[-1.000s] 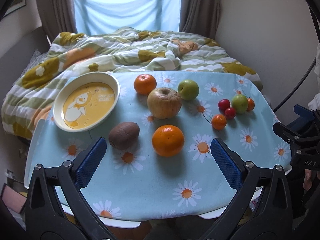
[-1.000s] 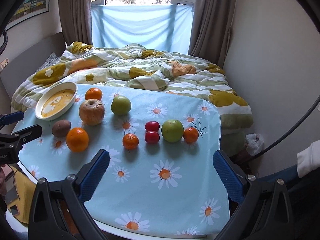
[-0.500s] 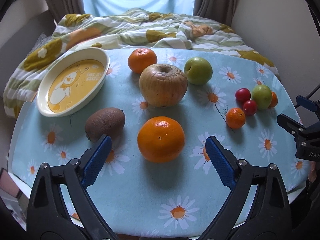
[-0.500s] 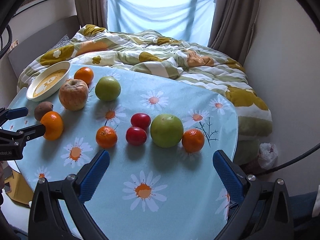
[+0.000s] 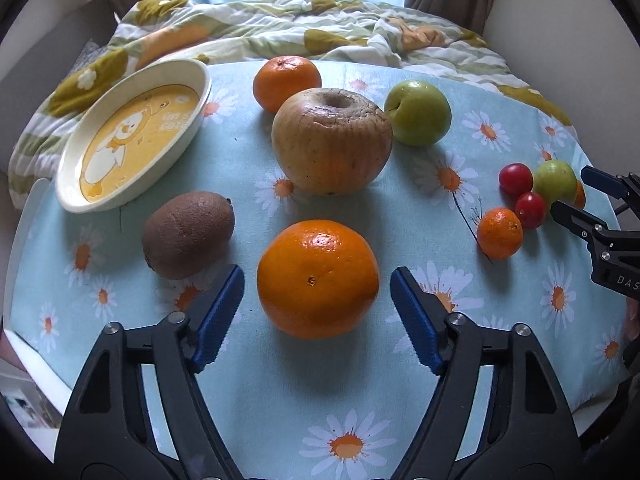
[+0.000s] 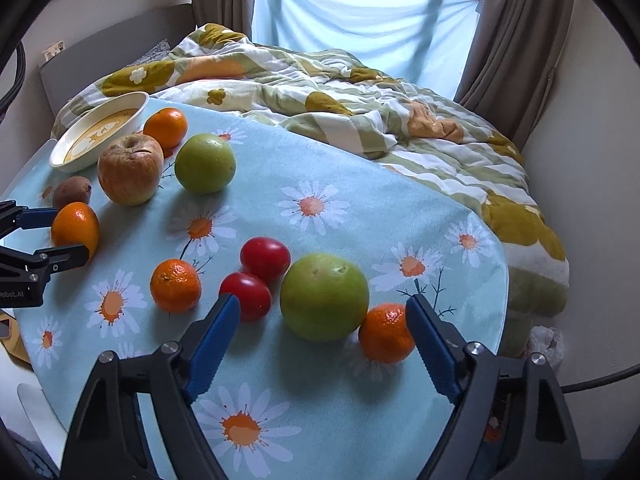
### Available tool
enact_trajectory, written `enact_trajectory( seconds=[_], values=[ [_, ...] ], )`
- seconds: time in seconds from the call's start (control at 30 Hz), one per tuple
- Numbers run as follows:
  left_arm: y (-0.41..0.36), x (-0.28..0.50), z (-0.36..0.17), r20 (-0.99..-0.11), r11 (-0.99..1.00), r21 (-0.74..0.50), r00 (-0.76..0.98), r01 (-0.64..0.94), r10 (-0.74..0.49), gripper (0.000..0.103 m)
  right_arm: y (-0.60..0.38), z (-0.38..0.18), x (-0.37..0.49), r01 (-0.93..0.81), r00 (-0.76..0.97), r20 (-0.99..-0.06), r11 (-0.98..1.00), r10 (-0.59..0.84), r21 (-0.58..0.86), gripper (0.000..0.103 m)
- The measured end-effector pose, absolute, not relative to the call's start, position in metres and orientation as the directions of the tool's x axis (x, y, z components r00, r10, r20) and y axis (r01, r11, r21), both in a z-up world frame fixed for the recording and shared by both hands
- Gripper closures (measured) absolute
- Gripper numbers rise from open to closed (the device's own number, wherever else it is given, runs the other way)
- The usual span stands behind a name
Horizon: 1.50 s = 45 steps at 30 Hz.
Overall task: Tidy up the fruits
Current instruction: 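Grasp the large orange with the left tool while the right tool grasps the green pomelo, then carry the orange into the duck bowl and open the left tool while the right tool lifts the pomelo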
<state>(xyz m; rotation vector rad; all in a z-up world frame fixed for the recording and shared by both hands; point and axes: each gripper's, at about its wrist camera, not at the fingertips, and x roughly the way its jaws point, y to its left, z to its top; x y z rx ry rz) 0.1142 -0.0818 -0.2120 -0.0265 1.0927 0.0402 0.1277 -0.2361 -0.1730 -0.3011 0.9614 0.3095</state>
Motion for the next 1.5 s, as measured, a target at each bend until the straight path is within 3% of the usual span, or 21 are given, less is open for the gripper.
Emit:
enact_trajectory(
  seconds=[0.1,0.17,0.83,1.5],
  values=[
    [-0.082,0.115,-0.215,-0.897,0.999,0.001,0.441,-0.05,0.023,0.029,-0.235,-0.176,0.132,-0.399,0.523,-0.842,0.911,0.133,-0.104,0.029],
    [-0.083,0.115,-0.217,-0.903,0.998,0.012,0.428,-0.06,0.036,0.036,-0.236,-0.177,0.135,-0.398,0.518,-0.844,0.913,0.139,-0.094,0.029],
    [-0.086,0.115,-0.216,-0.905,0.996,0.028,0.421,-0.084,0.061,0.037,-0.244,-0.179,0.15,-0.421,0.454,-0.865,0.907,0.213,0.002,0.051],
    [-0.085,0.112,-0.207,-0.888,0.998,0.029,0.457,-0.056,0.052,0.037,-0.244,-0.174,0.151,-0.413,0.472,-0.858,0.91,0.202,-0.013,0.054]
  ],
)
